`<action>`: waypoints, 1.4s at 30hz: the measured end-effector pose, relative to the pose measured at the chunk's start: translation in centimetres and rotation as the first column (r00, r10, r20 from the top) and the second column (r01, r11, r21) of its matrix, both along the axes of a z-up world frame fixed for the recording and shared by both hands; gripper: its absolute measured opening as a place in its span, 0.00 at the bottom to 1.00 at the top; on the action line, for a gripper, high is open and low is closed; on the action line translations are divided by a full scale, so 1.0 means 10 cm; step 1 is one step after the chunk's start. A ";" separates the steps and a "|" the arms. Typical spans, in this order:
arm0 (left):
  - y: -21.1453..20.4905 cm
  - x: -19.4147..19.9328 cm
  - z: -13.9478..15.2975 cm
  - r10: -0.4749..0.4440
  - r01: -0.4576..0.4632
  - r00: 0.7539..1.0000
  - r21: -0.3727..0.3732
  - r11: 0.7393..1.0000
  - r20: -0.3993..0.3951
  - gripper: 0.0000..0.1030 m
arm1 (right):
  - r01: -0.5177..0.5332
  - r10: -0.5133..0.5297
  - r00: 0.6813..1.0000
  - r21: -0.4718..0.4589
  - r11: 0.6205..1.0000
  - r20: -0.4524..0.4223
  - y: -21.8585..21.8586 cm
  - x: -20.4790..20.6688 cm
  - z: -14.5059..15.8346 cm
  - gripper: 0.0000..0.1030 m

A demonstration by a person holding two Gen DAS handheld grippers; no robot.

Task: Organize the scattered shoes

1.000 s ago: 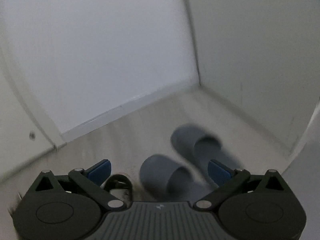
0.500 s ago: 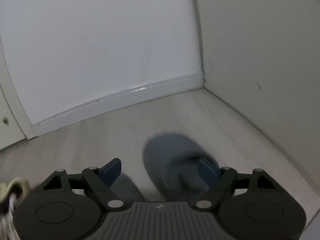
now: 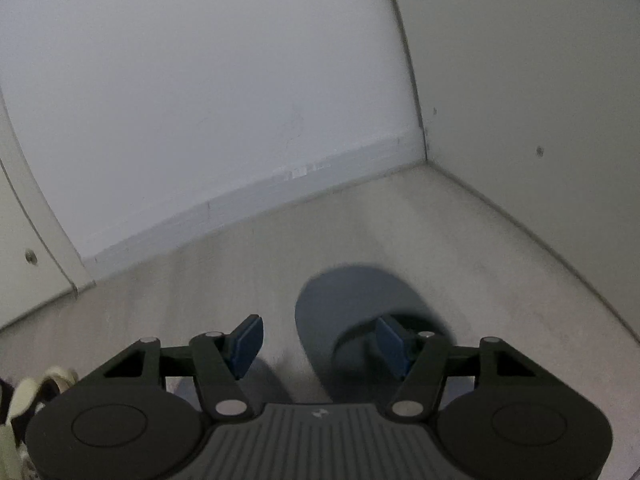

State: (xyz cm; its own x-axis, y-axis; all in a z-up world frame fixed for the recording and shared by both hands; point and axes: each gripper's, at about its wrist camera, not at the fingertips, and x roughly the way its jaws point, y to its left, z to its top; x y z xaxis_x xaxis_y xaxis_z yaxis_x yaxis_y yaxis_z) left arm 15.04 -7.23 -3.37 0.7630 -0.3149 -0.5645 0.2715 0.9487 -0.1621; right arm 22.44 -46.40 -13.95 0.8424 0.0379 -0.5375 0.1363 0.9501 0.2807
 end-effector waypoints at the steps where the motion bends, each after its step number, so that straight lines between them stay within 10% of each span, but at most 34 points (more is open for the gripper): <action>1: -0.01 0.01 -0.04 -0.003 0.003 1.000 0.005 1.000 -0.009 0.98 | -0.004 0.004 1.000 -0.013 1.000 -0.010 0.05 0.05 -0.03 0.63; 5: -0.02 0.01 -0.05 -0.001 0.001 1.000 0.014 1.000 0.007 0.98 | -0.004 0.002 1.000 -0.094 0.996 -0.026 0.12 0.18 -0.11 0.60; 10: 0.05 0.03 -0.05 0.012 -0.012 1.000 -0.026 1.000 0.011 0.98 | -0.029 0.025 0.999 -0.095 0.995 -0.045 0.08 0.28 -0.36 0.11; 15: 0.20 0.07 -0.03 0.057 -0.058 0.998 -0.104 0.993 -0.013 0.98 | -0.066 0.063 0.998 -0.116 0.991 -0.029 0.10 0.36 -0.44 0.11; 21: 0.35 0.06 -0.01 0.099 -0.100 0.995 -0.165 0.981 -0.016 0.98 | -0.046 0.044 0.996 -0.032 0.998 -0.075 -0.07 0.20 -0.21 0.34; 30: 0.31 0.03 0.02 0.085 -0.086 0.996 -0.172 0.981 -0.013 0.98 | 0.027 0.066 0.969 0.365 0.931 -0.238 -0.42 -0.14 -0.33 0.31; 42: 0.28 0.03 0.01 0.092 -0.096 0.995 -0.159 0.983 -0.027 0.98 | 0.134 0.049 0.920 0.429 0.893 -0.388 -0.51 -0.03 -0.57 0.27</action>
State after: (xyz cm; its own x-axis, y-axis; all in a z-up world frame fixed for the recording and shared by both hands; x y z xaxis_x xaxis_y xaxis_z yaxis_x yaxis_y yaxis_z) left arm 15.36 -4.39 -3.27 0.7827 -0.3297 -0.5279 0.1777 0.9313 -0.3181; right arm 22.12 -51.52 -19.60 0.5827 0.3155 -0.7490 0.3556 0.7297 0.5840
